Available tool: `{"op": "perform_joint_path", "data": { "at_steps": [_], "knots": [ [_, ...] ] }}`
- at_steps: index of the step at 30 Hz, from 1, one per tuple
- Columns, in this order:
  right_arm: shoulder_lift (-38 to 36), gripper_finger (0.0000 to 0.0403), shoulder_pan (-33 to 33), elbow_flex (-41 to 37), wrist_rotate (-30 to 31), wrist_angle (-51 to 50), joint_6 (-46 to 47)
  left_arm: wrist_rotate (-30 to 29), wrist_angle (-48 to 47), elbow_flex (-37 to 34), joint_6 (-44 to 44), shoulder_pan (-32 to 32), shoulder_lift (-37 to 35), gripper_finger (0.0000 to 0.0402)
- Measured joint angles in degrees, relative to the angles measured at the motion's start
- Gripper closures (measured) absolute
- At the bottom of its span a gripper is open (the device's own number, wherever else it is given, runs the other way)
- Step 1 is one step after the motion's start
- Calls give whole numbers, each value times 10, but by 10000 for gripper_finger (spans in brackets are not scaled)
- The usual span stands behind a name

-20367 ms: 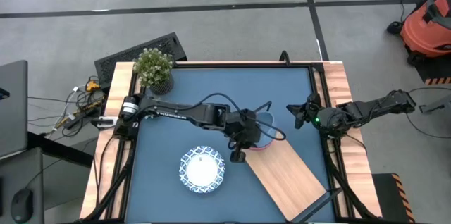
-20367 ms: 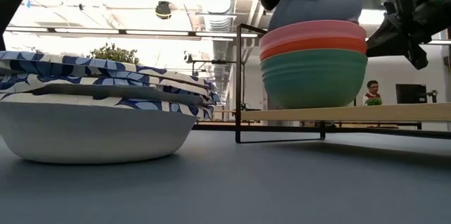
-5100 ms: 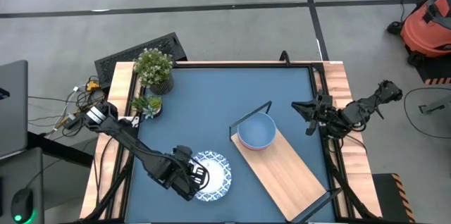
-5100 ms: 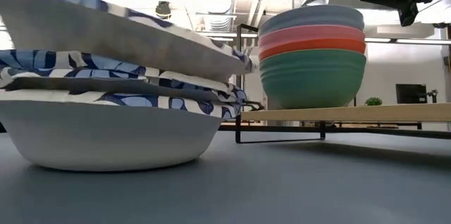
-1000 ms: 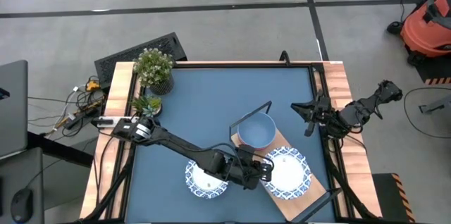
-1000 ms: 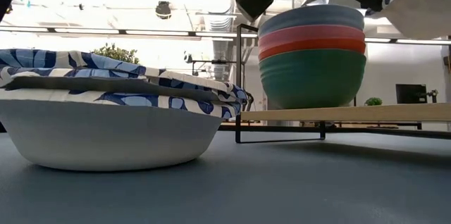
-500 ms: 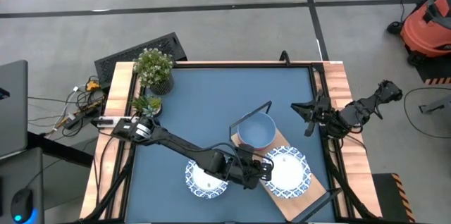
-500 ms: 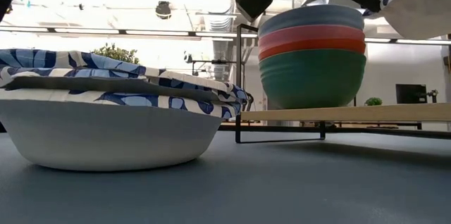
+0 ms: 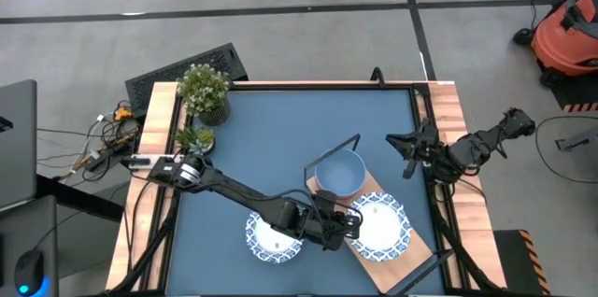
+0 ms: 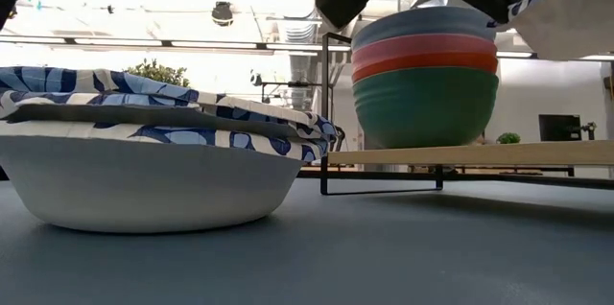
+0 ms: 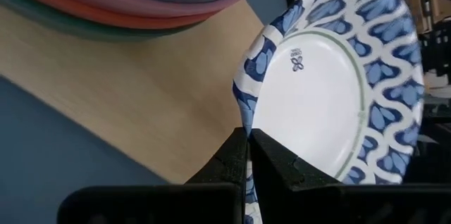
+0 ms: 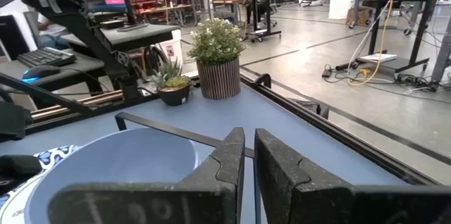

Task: Place and stack bowls onto a shelf
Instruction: Put the white bowl on the shelf

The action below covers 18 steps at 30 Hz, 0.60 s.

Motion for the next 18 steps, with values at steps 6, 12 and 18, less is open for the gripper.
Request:
{"op": "perform_joint_path", "data": {
  "at_steps": [6, 12, 18],
  "knots": [
    [0, 340, 0, 0, -1, 0, 0, -5, -1, 0, 0, 0, 0, 401],
    [0, 340, 0, 0, 0, 0, 0, -11, -1, 0, 8, 0, 0, 401],
    [0, 340, 0, 0, 0, 0, 0, -10, -1, -5, -2, -1, 0, 401]
  ]
}}
